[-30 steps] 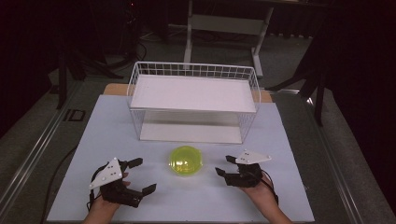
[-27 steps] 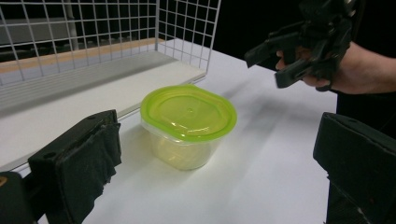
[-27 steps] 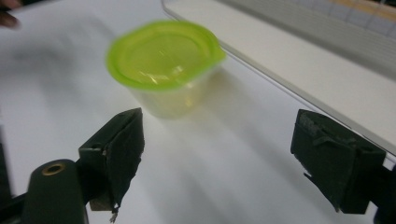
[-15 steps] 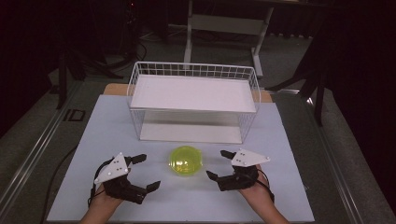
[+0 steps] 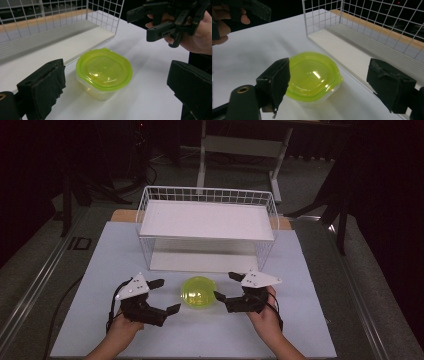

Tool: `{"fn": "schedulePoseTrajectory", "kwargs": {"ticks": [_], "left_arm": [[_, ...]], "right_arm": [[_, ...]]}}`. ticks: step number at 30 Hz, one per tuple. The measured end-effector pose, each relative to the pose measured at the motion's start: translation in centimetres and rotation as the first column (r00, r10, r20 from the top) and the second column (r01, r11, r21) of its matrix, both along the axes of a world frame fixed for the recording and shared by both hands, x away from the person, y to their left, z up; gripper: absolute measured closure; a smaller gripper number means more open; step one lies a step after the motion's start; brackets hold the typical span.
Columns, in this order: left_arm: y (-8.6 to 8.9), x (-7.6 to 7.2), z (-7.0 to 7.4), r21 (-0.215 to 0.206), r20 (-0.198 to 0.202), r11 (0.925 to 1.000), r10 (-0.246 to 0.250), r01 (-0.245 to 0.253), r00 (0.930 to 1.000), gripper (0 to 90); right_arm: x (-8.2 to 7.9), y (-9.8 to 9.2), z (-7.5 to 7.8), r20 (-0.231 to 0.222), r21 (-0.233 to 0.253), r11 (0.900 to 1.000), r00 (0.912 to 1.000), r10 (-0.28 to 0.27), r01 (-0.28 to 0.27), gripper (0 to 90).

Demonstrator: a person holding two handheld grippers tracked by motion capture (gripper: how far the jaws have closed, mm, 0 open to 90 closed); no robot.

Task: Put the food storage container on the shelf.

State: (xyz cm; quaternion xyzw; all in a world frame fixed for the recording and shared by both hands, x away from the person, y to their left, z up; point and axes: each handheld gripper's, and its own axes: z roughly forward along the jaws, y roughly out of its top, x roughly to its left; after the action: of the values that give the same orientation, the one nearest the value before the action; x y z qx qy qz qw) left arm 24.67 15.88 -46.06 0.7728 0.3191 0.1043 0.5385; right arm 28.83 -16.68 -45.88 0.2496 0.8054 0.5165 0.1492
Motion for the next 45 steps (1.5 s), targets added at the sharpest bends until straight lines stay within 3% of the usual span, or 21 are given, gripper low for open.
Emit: {"fn": "schedulePoseTrajectory", "kwargs": {"ticks": [3,7,8,9,11,16,18,19,20,22,26,31,33,36,39,42,45], "left_arm": [[-0.5,0.8,-0.1,0.002,-0.042,1.0,-0.002,0.002,0.9991,2.8],[-0.9,1.6,-0.4,0.035,-0.042,0.9994,-0.004,0.006,0.9991,2.8],[-1.1,2.1,-0.6,0.027,-0.065,0.9996,0.002,0.0,0.9979,2.8],[-1.2,2.4,-0.8,0.028,-0.078,0.9996,0.007,-0.004,0.997,2.9],[-1.3,2.9,-1.3,0.028,-0.098,0.9995,0.018,-0.016,0.995,3.7],[-1.2,3.8,-2.6,0.021,-0.156,0.9989,0.045,-0.042,0.9867,6.5],[-1.2,3.8,-3.0,0.041,-0.154,0.9959,0.086,-0.081,0.9843,15.3],[-1.2,3.8,-3.0,0.041,-0.154,0.9959,0.086,-0.081,0.9843,15.4],[-1.2,4.1,-3.4,0.03,-0.201,0.9967,0.08,-0.076,0.9762,15.4],[-1.2,4.4,-3.9,0.03,-0.24,0.9969,0.078,-0.073,0.9677,17.0],[-1.4,4.4,-4.6,0.039,-0.256,0.9954,0.094,-0.087,0.9619,27.7],[-1.4,4.6,-4.9,0.021,-0.288,0.9962,0.087,-0.085,0.9538,43.1],[-1.6,4.6,-5.0,0.039,-0.292,0.9953,0.097,-0.089,0.9515,46.9],[-1.7,4.7,-4.9,0.036,-0.298,0.9965,0.082,-0.075,0.9509,48.2],[-1.9,4.7,-5.1,0.029,-0.322,0.9983,0.058,-0.051,0.945,54.1],[-2.0,4.6,-5.1,0.013,-0.354,0.9993,0.036,-0.034,0.9346,56.2],[-2.1,4.3,-5.0,0.016,-0.353,0.9995,0.032,-0.028,0.9352,59.1]], "right_arm": [[0.5,0.3,-0.1,-0.026,0.004,1.0,0.9996,-0.011,0.011,13.8],[1.0,0.6,-0.5,-0.08,0.022,1.0,0.9966,-0.02,0.022,13.5],[1.2,0.8,-0.7,-0.089,0.017,0.999,0.9955,-0.031,0.033,13.3],[1.6,1.3,-1.1,-0.094,-0.02,0.997,0.9928,-0.074,0.072,11.6],[1.9,1.5,-1.6,-0.144,-0.024,0.998,0.9878,-0.059,0.057,11.6],[2.1,2.2,-2.4,-0.178,-0.065,0.995,0.9799,-0.089,0.079,20.1],[2.4,2.3,-2.5,-0.188,-0.073,0.993,0.977,-0.101,0.089,22.9],[2.4,2.3,-2.5,-0.188,-0.073,0.993,0.977,-0.101,0.089,22.9],[2.6,2.4,-2.6,-0.192,-0.08,0.993,0.9756,-0.106,0.093,24.7],[2.8,2.4,-2.8,-0.206,-0.084,0.992,0.9723,-0.109,0.094,28.6],[3.1,2.5,-3.4,-0.245,-0.09,0.991,0.9621,-0.12,0.1,32.2],[3.2,2.3,-3.7,-0.269,-0.095,0.991,0.9556,-0.12,0.098,34.8],[3.3,2.3,-4.0,-0.28,-0.108,0.99,0.9521,-0.121,0.094,36.5],[3.4,2.2,-4.2,-0.289,-0.11,0.99,0.9495,-0.122,0.094,39.0],[3.4,2.2,-4.1,-0.302,-0.106,0.991,0.9469,-0.11,0.081,42.1],[3.2,2.2,-4.1,-0.312,-0.098,0.993,0.9452,-0.096,0.068,47.3],[3.0,2.0,-4.0,-0.332,-0.085,0.995,0.9404,-0.072,0.046,52.2]]}}
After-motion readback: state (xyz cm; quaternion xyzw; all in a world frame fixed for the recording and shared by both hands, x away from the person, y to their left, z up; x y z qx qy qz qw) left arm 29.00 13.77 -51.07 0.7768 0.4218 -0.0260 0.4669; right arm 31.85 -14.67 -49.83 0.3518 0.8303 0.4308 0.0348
